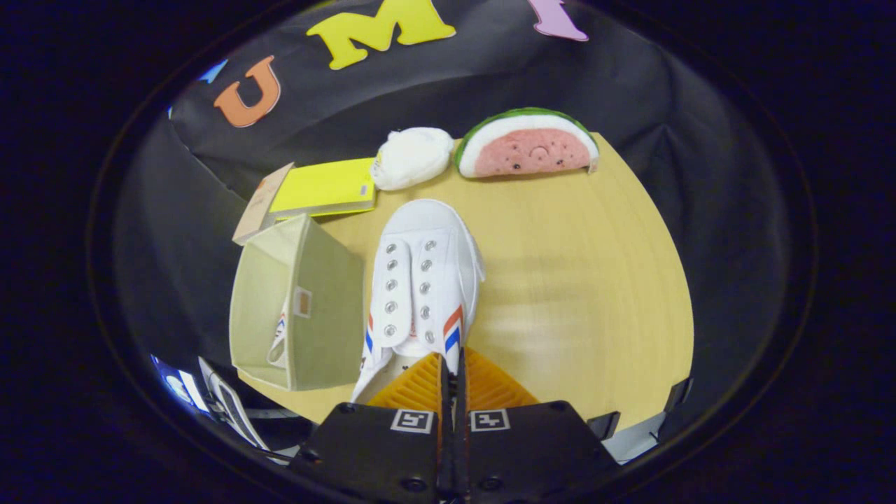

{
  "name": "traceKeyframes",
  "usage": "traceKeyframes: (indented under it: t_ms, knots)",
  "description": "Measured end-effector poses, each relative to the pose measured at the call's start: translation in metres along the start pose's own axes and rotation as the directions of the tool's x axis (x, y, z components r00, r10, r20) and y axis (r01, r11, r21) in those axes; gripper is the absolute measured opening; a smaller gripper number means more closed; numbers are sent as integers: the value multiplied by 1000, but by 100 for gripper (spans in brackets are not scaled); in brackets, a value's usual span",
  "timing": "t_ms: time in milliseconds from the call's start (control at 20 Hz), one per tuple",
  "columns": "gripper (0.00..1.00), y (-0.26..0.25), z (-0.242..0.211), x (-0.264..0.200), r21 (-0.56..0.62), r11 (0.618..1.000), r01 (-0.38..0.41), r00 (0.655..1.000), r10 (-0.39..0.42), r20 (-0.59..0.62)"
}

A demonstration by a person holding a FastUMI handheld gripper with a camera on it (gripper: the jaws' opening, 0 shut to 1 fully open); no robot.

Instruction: Open the storage box then place both shoes into the box .Put the left shoe in first, then the right shoe, with the right side of both shoes facing outward in a uniform manner.

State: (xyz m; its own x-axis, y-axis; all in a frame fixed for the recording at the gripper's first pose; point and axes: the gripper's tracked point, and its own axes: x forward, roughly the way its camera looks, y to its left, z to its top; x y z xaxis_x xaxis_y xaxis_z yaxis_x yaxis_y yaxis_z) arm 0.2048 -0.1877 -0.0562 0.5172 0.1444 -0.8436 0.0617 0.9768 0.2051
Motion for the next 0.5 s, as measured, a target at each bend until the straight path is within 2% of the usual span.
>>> traceKeyframes:
  t_ms: [150,500]
  knots:
    - [6,48,4,-3,-26,999,-30,999,30,22]
    - [6,144,-1,24,-39,993,-109,994,110,12]
